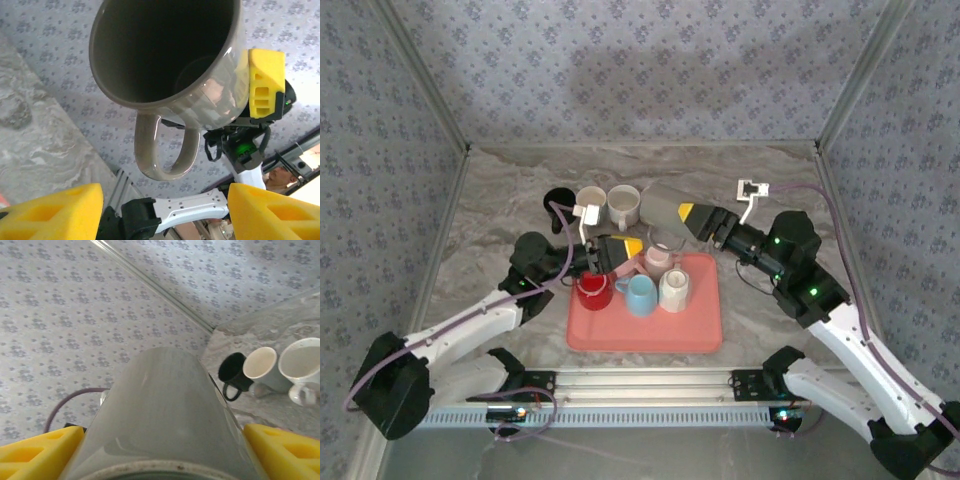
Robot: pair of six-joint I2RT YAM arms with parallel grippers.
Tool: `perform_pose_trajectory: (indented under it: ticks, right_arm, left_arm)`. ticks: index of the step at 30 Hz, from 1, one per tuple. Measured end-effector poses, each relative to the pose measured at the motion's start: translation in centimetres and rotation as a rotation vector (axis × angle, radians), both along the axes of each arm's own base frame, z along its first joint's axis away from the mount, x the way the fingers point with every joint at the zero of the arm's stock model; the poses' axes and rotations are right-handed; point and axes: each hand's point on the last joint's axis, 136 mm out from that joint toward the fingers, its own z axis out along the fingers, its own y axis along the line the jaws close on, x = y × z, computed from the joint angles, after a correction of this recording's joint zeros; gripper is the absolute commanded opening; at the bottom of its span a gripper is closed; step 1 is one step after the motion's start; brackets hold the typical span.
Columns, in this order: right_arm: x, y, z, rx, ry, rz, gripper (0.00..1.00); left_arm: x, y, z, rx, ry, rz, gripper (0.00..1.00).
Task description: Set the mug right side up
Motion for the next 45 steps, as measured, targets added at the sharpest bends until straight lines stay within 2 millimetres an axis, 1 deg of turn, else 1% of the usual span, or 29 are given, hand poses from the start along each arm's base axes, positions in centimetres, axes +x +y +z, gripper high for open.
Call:
perform_pose_trajectory:
  ticks: [6, 10, 15, 21, 25, 28, 32, 33, 36, 40, 42, 43, 44, 45]
  right_arm:
    - [-0.5, 0.2, 1.5, 0.07, -0.031, 0.026, 0.37]
    - [-0.7, 0.4, 2.0, 0.104, -0.043, 0.047, 0.37]
    - [-0.9, 0.6, 1.8, 0.131, -0.04, 0.071, 0.36]
    - [-1.3, 1.0, 1.6, 0.142, -0.029, 0.101, 0.36]
    - [-1.8, 1.3, 2.0, 0.156, -0.038, 0.127, 0.34]
    - [-2.2, 1.6, 2.2, 0.163, -0.041, 0.149, 0.34]
    - [-2.8, 2.1, 2.1, 0.162, -0.039, 0.184, 0.34]
    - [-2.9, 2.2, 2.0, 0.161, -0.038, 0.193, 0.34]
    - [-3.1, 2.4, 2.0, 0.162, -0.039, 0.205, 0.34]
    - [-3.5, 2.4, 1.9, 0.154, -0.058, 0.215, 0.34]
    - [-3.6, 2.4, 1.7, 0.151, -0.061, 0.215, 0.37]
    - [-3.6, 2.4, 1.6, 0.149, -0.062, 0.214, 0.39]
    - [-3.7, 2.3, 1.6, 0.148, -0.065, 0.215, 0.43]
    - [-3.7, 2.3, 1.6, 0.147, -0.066, 0.216, 0.49]
  left_arm:
    - [-0.3, -0.2, 1.5, -0.091, -0.03, -0.046, 0.65]
    - [-0.7, -0.3, 2.2, -0.134, -0.048, -0.073, 0.61]
    - [-1.5, -0.8, 2.6, -0.165, -0.065, -0.118, 0.54]
    - [-2.1, -1.4, 3.6, -0.192, -0.101, -0.16, 0.52]
    - [-2.6, -1.3, 4.2, -0.206, -0.127, -0.173, 0.42]
    - [-2.7, -1.3, 4.4, -0.206, -0.134, -0.179, 0.36]
    - [-2.7, -1.3, 4.6, -0.21, -0.141, -0.18, 0.34]
    - [-2.8, -1.3, 4.7, -0.209, -0.144, -0.182, 0.32]
    - [-3.1, -1.5, 4.5, -0.204, -0.149, -0.193, 0.22]
    - [-3.3, -1.9, 3.9, -0.178, -0.128, -0.21, 0.06]
    - [-3.3, -1.9, 3.8, -0.168, -0.125, -0.21, 0.0]
    - [-3.3, -1.9, 3.7, -0.161, -0.124, -0.208, 0.0]
    - [-3.3, -1.9, 3.7, -0.157, -0.126, -0.206, 0.0]
    - [-3.4, -1.9, 3.6, -0.152, -0.127, -0.205, 0.0]
